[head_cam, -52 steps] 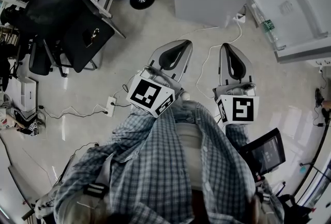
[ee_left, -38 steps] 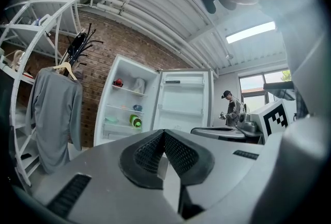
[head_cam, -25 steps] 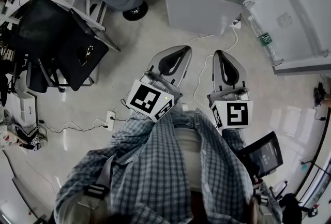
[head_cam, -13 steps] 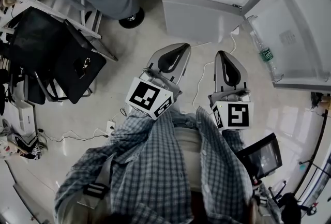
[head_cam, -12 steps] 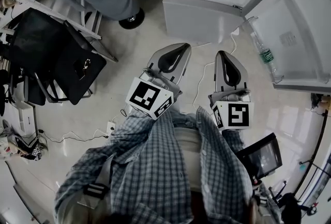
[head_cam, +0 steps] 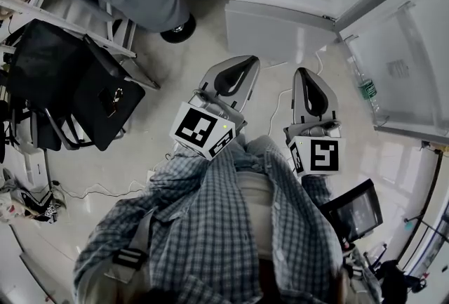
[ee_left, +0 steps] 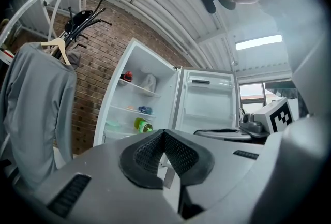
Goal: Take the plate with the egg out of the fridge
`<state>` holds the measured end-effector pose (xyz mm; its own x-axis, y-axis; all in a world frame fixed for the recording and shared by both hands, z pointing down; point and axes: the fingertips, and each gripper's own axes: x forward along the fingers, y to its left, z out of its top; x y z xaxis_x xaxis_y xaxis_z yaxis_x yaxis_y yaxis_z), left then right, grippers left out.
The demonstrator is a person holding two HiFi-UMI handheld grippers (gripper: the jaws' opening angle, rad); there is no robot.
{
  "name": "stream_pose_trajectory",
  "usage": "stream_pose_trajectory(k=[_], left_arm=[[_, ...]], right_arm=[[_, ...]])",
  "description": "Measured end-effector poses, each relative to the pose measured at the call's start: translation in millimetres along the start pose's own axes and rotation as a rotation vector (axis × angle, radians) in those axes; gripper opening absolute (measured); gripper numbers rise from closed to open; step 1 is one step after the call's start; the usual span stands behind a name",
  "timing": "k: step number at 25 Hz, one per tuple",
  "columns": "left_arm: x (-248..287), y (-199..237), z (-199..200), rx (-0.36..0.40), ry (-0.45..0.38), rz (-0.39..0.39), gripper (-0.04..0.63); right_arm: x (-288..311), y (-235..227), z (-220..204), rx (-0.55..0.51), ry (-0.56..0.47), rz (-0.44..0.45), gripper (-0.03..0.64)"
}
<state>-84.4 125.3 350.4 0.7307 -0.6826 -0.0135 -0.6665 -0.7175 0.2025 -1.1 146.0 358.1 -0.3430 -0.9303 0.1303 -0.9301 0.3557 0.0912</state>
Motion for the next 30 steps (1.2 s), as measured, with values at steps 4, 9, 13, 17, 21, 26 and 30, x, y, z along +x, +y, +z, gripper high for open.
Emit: stream_pose_trajectory(k=[4,9,13,17,21,26,30], left_arm=[[2.7,9.3,-0.2,-0.007,0.003,-0.01,0.006],[5.9,16.7,3.5,-0.012,-0.006,-0.009,0.006],[10.2,22.7,6.1,-0.004,-0.016,0.007,0.006],[16.6,30.2,7.3,0.001,-0.022,0.031,0.006],[31.5,38.4,7.0,0.002,-0.023,0.054,0.006],[63.4,44.2,7.1,0.006,-0.024,0.057,0.006],[95.0,50.7,9.8,0.011,-0.023,0.056,0.006]], right_arm=[[10.7,-0.2,-0.8,0.003,0.009,-0.008,0.006],[23.4,1.3,2.9,0.014,0.01,-0.007,0.006],[33.4,0.5,2.8,0.004,0.01,0.019,0.006],[44.7,-6.5,0.9,-0.014,0.002,0.042,0.006],[58.7,-21.3,-0.3,-0.007,-0.011,0.047,0.006],[77.9,-51.2,-2.4,-0.001,-0.017,0.045,0.006],[97.7,-77.3,0.6,-0.006,-0.023,0.05,0.005]])
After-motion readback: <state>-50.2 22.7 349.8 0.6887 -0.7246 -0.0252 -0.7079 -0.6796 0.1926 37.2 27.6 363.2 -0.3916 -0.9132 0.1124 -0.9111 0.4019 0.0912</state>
